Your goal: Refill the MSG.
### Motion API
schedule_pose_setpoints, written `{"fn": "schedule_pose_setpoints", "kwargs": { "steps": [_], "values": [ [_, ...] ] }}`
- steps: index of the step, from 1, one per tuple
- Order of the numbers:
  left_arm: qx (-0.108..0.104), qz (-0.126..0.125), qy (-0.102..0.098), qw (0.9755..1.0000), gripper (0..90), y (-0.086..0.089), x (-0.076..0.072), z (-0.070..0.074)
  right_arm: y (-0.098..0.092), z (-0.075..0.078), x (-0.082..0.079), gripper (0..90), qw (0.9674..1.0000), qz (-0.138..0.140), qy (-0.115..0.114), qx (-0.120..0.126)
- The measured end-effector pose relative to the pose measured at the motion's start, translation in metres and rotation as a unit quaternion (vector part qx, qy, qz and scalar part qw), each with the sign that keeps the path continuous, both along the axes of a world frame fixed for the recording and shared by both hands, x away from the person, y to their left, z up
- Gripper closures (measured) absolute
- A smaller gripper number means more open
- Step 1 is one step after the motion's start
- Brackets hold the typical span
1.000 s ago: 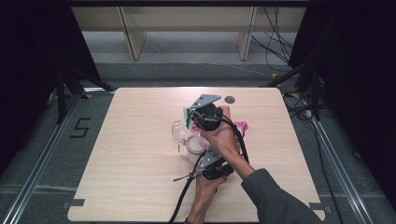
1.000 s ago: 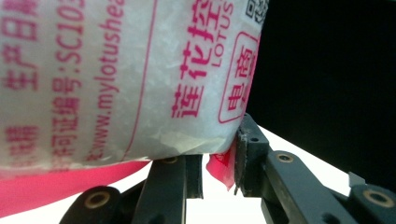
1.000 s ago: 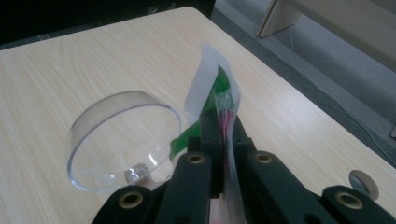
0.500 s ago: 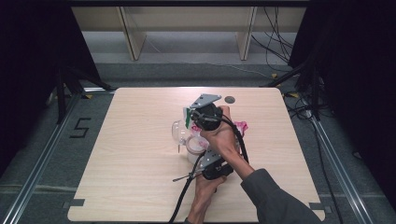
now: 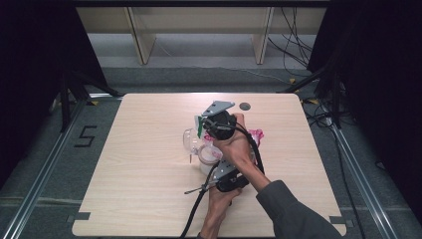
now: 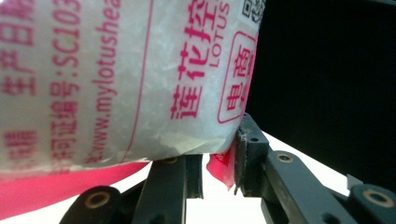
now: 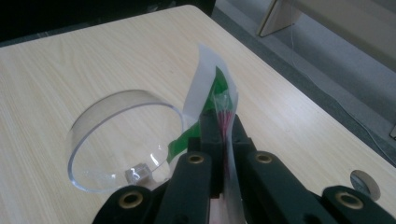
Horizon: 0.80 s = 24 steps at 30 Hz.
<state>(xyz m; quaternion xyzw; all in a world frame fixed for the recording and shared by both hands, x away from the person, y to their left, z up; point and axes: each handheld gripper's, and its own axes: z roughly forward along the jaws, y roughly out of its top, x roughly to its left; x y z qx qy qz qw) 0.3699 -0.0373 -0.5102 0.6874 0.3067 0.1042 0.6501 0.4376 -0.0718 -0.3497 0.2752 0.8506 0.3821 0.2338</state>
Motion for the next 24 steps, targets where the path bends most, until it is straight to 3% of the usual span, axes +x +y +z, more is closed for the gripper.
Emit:
{"fn": "schedule_pose_setpoints", "kwargs": {
  "steps": [4,5,7,9,11,12,13,15,22,23,24],
  "values": [
    [0.004,0.012,0.004,0.9999,75.3,-0.0016,-0.0011,0.0003,0.0029,-0.0024,-0.0019,90.0,0.9999,-0.006,0.008,-0.006],
    [0.002,0.004,-0.003,1.0000,75.3,-0.0008,0.0002,-0.0001,0.0025,-0.0011,-0.0020,90.0,0.9999,-0.004,0.013,-0.004],
    [0.000,0.001,0.002,1.0000,75.3,-0.0001,0.0000,0.0002,0.0010,-0.0011,0.0002,90.0,1.0000,-0.002,-0.007,0.001],
    [-0.003,0.003,0.003,1.0000,75.3,-0.0014,0.0000,-0.0001,0.0026,-0.0021,-0.0019,90.0,0.9999,-0.005,0.009,-0.006],
    [-0.001,0.002,0.000,1.0000,75.4,-0.0004,0.0001,0.0003,0.0019,-0.0012,-0.0016,90.0,1.0000,-0.005,0.007,0.001],
    [0.000,0.002,0.002,1.0000,75.3,-0.0002,0.0004,0.0005,0.0010,-0.0013,0.0001,90.0,1.0000,-0.003,-0.008,0.002],
    [-0.008,0.002,0.006,0.9999,75.3,-0.0018,0.0002,0.0003,0.0006,-0.0016,0.0011,90.0,1.0000,0.001,-0.006,-0.001],
    [-0.001,0.005,0.000,1.0000,75.3,-0.0019,0.0010,-0.0002,0.0026,-0.0027,-0.0008,90.0,0.9999,-0.004,0.011,-0.005],
    [-0.008,0.002,0.004,1.0000,75.3,-0.0020,0.0007,0.0006,0.0019,-0.0024,0.0012,90.0,1.0000,0.000,-0.002,-0.004],
    [0.000,0.003,0.000,1.0000,75.3,-0.0012,0.0014,0.0003,0.0016,-0.0022,0.0017,90.0,1.0000,0.001,-0.004,-0.005],
    [-0.002,0.001,0.003,1.0000,75.3,-0.0012,0.0013,0.0006,0.0007,-0.0013,0.0013,90.0,1.0000,0.000,0.004,-0.002]
  ]
}}
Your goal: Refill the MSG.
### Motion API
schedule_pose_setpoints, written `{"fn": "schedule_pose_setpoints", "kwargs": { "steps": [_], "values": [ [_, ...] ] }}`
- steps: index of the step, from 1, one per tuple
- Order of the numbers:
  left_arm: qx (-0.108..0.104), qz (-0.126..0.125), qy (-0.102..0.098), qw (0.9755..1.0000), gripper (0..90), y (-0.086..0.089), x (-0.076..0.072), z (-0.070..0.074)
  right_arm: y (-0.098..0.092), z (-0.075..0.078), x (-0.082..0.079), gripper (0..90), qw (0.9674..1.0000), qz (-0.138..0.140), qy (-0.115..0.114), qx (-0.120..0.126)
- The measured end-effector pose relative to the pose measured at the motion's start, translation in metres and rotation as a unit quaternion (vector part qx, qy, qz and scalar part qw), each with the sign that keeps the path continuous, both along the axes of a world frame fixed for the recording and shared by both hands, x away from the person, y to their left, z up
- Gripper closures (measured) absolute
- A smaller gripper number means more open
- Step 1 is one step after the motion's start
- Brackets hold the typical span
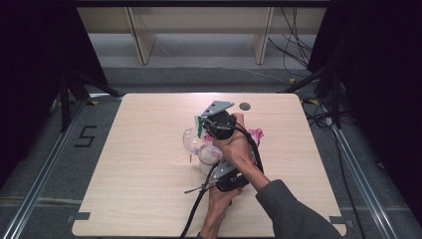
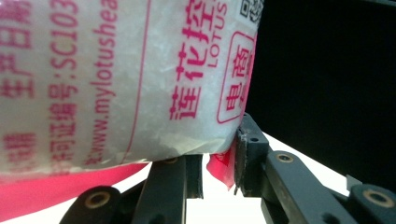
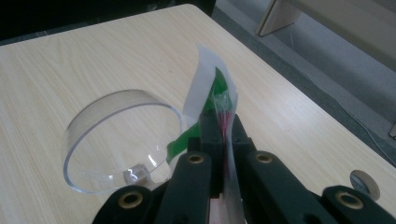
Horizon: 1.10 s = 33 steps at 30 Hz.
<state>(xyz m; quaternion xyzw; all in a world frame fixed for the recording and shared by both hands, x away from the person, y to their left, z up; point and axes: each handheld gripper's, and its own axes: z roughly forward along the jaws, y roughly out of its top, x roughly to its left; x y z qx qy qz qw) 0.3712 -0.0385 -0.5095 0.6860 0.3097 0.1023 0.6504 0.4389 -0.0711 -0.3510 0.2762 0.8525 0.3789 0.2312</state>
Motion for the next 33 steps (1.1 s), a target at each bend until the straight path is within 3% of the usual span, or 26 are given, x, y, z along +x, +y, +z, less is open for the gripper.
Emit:
{"fn": "schedule_pose_setpoints", "kwargs": {
  "steps": [5,8,11,13,15,16,17,19,23,26,29,33],
  "values": [
    [0.000,-0.001,0.000,1.0000,75.3,0.0002,-0.0001,0.0004,0.0000,0.0002,0.0000,90.0,1.0000,-0.001,-0.002,0.000],
    [-0.010,0.001,-0.001,0.9999,75.3,-0.0014,-0.0006,0.0003,0.0001,0.0005,0.0001,90.0,1.0000,0.001,-0.005,-0.001],
    [0.004,0.002,-0.004,1.0000,75.3,0.0002,0.0000,0.0005,0.0005,0.0006,-0.0006,90.0,1.0000,0.000,-0.003,0.001],
    [-0.006,0.002,-0.003,1.0000,75.3,-0.0009,-0.0003,0.0006,0.0008,0.0011,-0.0010,90.0,1.0000,-0.001,-0.003,0.000],
    [0.004,0.002,-0.005,1.0000,75.3,0.0005,0.0000,0.0006,0.0016,0.0013,-0.0023,90.0,1.0000,-0.005,0.007,0.001],
    [-0.009,0.002,-0.002,1.0000,75.3,-0.0011,-0.0004,0.0005,0.0024,0.0000,-0.0017,90.0,1.0000,-0.005,0.007,0.002],
    [0.002,0.002,-0.003,1.0000,75.3,0.0000,0.0001,0.0004,0.0024,0.0000,-0.0017,90.0,1.0000,-0.005,0.007,0.002],
    [0.001,0.002,-0.005,1.0000,75.3,-0.0003,-0.0001,0.0004,0.0022,-0.0001,-0.0001,90.0,0.9999,0.006,-0.003,-0.011],
    [0.001,0.000,-0.003,1.0000,75.3,0.0009,-0.0006,0.0014,0.0015,0.0002,-0.0003,90.0,1.0000,-0.006,-0.001,0.003],
    [0.000,-0.002,-0.005,1.0000,75.3,0.0005,-0.0012,0.0013,0.0026,-0.0001,-0.0006,90.0,0.9999,0.005,0.003,-0.012],
    [0.003,-0.003,-0.008,1.0000,75.4,0.0016,-0.0007,0.0017,0.0009,0.0009,-0.0002,90.0,1.0000,-0.003,-0.001,0.005],
    [0.002,-0.002,-0.007,1.0000,75.4,0.0004,-0.0013,0.0023,0.0010,0.0014,-0.0013,90.0,1.0000,-0.006,0.006,0.003]
  ]
}}
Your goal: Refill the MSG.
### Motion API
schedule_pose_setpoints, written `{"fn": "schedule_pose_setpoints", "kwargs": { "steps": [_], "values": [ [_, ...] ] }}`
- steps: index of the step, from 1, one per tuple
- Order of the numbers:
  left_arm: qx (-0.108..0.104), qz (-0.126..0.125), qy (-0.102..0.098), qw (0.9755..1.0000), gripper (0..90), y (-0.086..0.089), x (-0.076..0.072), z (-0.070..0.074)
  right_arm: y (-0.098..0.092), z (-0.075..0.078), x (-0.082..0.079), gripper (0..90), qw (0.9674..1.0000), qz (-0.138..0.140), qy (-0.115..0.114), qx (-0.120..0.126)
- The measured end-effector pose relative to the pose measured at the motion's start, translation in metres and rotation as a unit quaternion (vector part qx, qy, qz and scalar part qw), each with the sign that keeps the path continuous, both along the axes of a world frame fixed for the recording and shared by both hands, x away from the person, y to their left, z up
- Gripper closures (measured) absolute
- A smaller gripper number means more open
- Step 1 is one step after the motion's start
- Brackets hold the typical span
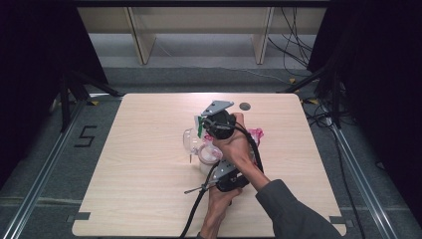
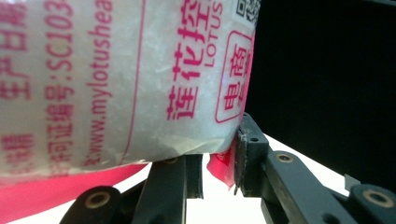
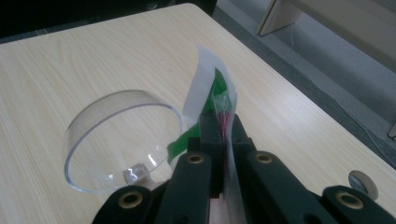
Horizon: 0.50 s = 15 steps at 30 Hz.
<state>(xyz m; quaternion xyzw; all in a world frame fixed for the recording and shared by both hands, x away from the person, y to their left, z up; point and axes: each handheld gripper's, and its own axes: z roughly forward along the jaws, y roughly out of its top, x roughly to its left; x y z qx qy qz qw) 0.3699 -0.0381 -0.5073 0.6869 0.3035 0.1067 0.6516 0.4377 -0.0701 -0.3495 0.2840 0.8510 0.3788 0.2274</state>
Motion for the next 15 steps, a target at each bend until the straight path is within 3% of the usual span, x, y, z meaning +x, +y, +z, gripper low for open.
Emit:
{"fn": "schedule_pose_setpoints", "kwargs": {
  "steps": [2,4,8,11,12,13,14,15],
  "values": [
    [-0.001,-0.003,-0.001,1.0000,75.4,0.0006,0.0002,-0.0001,-0.0003,0.0002,0.0000,90.0,1.0000,-0.003,-0.002,0.003],
    [0.002,0.000,0.000,1.0000,75.4,-0.0013,-0.0001,-0.0007,0.0008,-0.0007,-0.0006,90.0,0.9999,0.002,-0.001,-0.010],
    [0.000,-0.006,-0.001,1.0000,75.4,-0.0001,0.0003,-0.0004,-0.0006,-0.0003,0.0001,90.0,1.0000,-0.003,-0.002,-0.002],
    [0.005,0.002,0.000,1.0000,75.4,-0.0011,0.0001,-0.0004,0.0007,-0.0011,0.0009,90.0,0.9998,0.009,-0.003,-0.019],
    [0.000,-0.001,0.001,1.0000,75.4,-0.0004,0.0002,-0.0002,0.0004,-0.0014,0.0011,90.0,0.9999,0.001,-0.010,-0.011],
    [-0.001,-0.004,0.001,1.0000,75.4,0.0003,0.0007,-0.0006,0.0002,-0.0009,0.0008,90.0,1.0000,-0.002,-0.003,-0.006],
    [-0.014,0.002,0.005,0.9999,75.4,-0.0016,0.0003,-0.0011,0.0006,-0.0008,0.0013,90.0,0.9999,0.004,0.001,-0.011],
    [-0.010,0.004,0.005,0.9999,75.4,-0.0008,0.0001,-0.0009,0.0012,-0.0013,0.0012,90.0,0.9999,0.005,-0.004,-0.014]
  ]
}}
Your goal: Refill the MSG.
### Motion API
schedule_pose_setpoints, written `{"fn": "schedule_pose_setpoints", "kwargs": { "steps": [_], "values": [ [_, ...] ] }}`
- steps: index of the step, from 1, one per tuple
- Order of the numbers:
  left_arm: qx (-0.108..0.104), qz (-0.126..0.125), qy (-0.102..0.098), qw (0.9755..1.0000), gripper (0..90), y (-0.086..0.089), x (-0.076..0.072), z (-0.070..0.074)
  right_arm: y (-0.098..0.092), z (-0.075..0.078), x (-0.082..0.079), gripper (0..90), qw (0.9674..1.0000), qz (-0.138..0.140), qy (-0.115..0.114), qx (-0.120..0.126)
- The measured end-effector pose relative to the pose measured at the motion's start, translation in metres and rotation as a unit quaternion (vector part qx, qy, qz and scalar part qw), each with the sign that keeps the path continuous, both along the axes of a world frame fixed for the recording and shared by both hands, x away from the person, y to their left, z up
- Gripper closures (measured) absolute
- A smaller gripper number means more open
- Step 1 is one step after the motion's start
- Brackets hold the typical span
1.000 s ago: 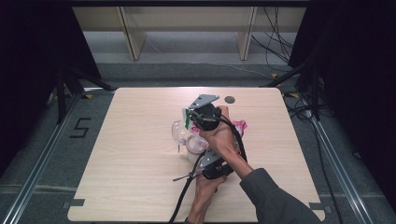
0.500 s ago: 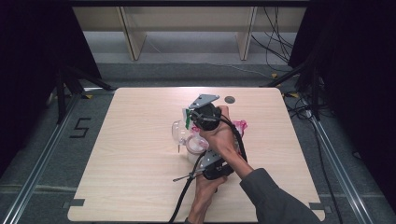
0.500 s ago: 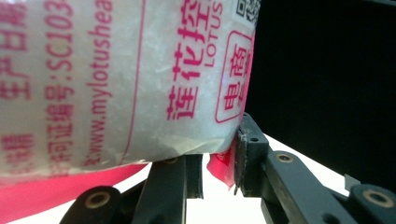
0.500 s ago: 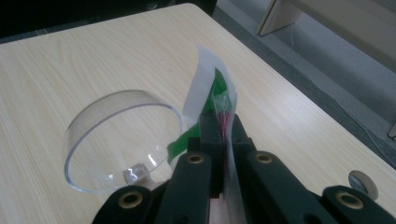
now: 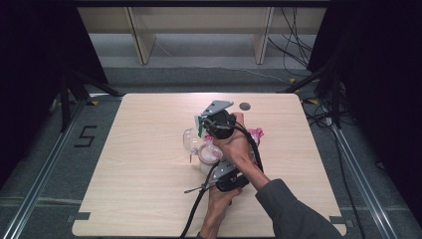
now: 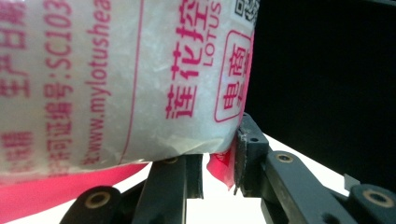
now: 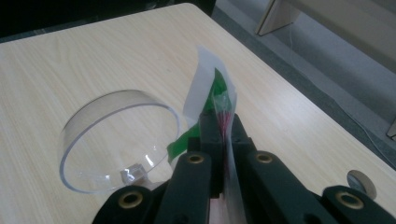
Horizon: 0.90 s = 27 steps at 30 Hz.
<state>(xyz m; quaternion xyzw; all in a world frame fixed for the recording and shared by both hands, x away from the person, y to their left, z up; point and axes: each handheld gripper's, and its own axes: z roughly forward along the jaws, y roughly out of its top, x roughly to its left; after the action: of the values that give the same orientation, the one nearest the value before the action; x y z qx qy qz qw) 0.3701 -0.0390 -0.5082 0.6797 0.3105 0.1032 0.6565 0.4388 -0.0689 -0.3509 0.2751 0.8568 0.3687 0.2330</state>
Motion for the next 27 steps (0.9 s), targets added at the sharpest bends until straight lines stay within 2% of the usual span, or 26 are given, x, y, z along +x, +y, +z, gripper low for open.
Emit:
{"fn": "schedule_pose_setpoints", "kwargs": {
  "steps": [1,2,4,6,7,8,10,11,13,14,16,17,18,20,21,23,24,27],
  "values": [
    [-0.060,0.002,0.013,0.9981,75.4,-0.0082,-0.0028,0.0009,0.0003,0.0004,-0.0003,90.0,1.0000,0.000,0.000,-0.001],
    [-0.066,0.000,0.014,0.9977,75.4,-0.0079,-0.0032,0.0016,-0.0002,0.0011,-0.0005,90.0,1.0000,-0.004,0.001,0.004],
    [-0.063,0.000,0.013,0.9980,75.4,-0.0081,-0.0033,0.0014,-0.0004,0.0011,-0.0004,90.0,1.0000,-0.005,0.003,0.007],
    [-0.063,0.003,0.012,0.9979,75.4,-0.0085,-0.0035,0.0011,0.0007,0.0009,-0.0004,90.0,1.0000,-0.001,0.002,-0.003],
    [-0.063,0.005,0.012,0.9979,75.4,-0.0081,-0.0031,0.0015,0.0008,0.0006,-0.0003,90.0,1.0000,-0.004,-0.001,0.004],
    [-0.067,0.001,0.014,0.9976,75.4,-0.0074,-0.0029,0.0019,0.0002,0.0014,-0.0003,90.0,0.9999,-0.005,0.006,0.008],
    [-0.064,0.004,0.013,0.9978,75.4,-0.0085,-0.0028,0.0011,0.0011,0.0004,0.0002,90.0,1.0000,0.001,-0.004,-0.002],
    [-0.064,0.005,0.012,0.9978,75.4,-0.0086,-0.0029,0.0012,0.0028,0.0000,-0.0011,90.0,1.0000,-0.002,0.001,-0.004],
    [-0.067,0.002,0.013,0.9977,75.4,-0.0074,-0.0029,0.0023,0.0017,0.0009,-0.0006,90.0,1.0000,-0.001,-0.001,0.003],
    [-0.068,-0.001,0.014,0.9976,75.5,-0.0077,-0.0029,0.0020,0.0002,0.0008,0.0017,90.0,0.9999,0.003,-0.016,0.003],
    [-0.066,0.003,0.011,0.9977,75.5,-0.0091,-0.0033,0.0011,0.0013,0.0005,0.0002,90.0,1.0000,0.002,0.005,-0.003],
    [-0.063,0.004,0.011,0.9979,75.5,-0.0084,-0.0032,0.0016,0.0011,0.0008,0.0004,90.0,1.0000,0.002,-0.004,-0.006],
    [-0.064,0.003,0.012,0.9979,75.5,-0.0079,-0.0030,0.0019,0.0000,0.0012,0.0011,90.0,1.0000,-0.001,-0.009,0.002],
    [-0.062,0.000,0.014,0.9980,75.5,-0.0083,-0.0028,0.0010,0.0005,-0.0002,0.0003,90.0,1.0000,-0.007,-0.001,0.005],
    [-0.064,0.003,0.013,0.9978,75.5,-0.0092,-0.0031,0.0009,0.0009,-0.0002,0.0000,90.0,1.0000,-0.003,0.007,-0.004],
    [-0.067,0.001,0.013,0.9976,75.5,-0.0079,-0.0032,0.0023,0.0006,0.0007,0.0004,90.0,1.0000,0.001,-0.003,-0.002],
    [-0.069,-0.002,0.013,0.9975,75.5,-0.0072,-0.0032,0.0026,0.0008,0.0005,-0.0002,90.0,1.0000,-0.007,-0.002,0.006],
    [-0.067,0.004,0.012,0.9977,75.5,-0.0085,-0.0031,0.0017,0.0023,-0.0005,-0.0005,90.0,1.0000,-0.002,-0.003,-0.003]
  ]
}}
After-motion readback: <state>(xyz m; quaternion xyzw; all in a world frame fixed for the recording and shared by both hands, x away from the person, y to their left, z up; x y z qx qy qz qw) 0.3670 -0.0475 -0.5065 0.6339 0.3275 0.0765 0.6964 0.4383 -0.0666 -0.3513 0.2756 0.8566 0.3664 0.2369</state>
